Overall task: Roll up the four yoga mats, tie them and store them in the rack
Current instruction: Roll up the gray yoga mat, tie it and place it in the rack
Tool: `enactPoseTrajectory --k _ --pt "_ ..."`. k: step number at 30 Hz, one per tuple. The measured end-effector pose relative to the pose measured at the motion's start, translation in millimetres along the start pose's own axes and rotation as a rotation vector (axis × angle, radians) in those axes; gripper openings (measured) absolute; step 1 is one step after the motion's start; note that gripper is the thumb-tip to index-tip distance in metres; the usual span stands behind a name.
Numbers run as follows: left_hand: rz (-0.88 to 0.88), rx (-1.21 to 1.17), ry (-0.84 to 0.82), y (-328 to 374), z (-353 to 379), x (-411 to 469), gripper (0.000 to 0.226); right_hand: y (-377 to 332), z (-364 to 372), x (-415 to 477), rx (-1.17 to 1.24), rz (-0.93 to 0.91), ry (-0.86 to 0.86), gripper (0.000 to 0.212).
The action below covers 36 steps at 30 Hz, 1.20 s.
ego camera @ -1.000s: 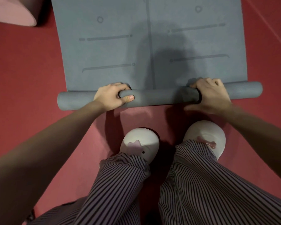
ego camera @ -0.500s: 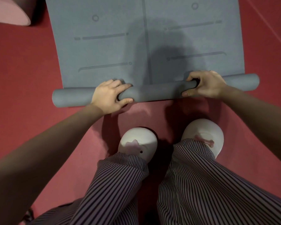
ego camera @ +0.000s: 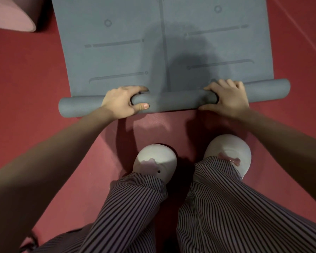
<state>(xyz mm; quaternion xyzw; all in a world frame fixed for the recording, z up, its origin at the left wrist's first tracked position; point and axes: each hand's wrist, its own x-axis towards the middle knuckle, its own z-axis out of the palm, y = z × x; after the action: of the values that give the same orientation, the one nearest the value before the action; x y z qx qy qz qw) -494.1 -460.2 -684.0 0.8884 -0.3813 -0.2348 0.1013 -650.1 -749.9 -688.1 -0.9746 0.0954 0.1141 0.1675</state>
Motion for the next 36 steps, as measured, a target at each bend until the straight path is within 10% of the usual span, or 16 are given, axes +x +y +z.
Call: enactPoseTrajectory --k 7,22,36 --pt "0.110 0.200 0.256 7 23 -12 0.073 5 -11 21 0.083 0.030 -0.083 0.047" --pt "-0.035 0.129 -0.083 8 -10 25 0.097 6 -15 36 0.025 -0.015 -0.033 0.059" --pt "-0.065 -0.037 -0.275 12 -3 3 0.048 4 -8 7 0.175 -0.028 -0.297 0.051"
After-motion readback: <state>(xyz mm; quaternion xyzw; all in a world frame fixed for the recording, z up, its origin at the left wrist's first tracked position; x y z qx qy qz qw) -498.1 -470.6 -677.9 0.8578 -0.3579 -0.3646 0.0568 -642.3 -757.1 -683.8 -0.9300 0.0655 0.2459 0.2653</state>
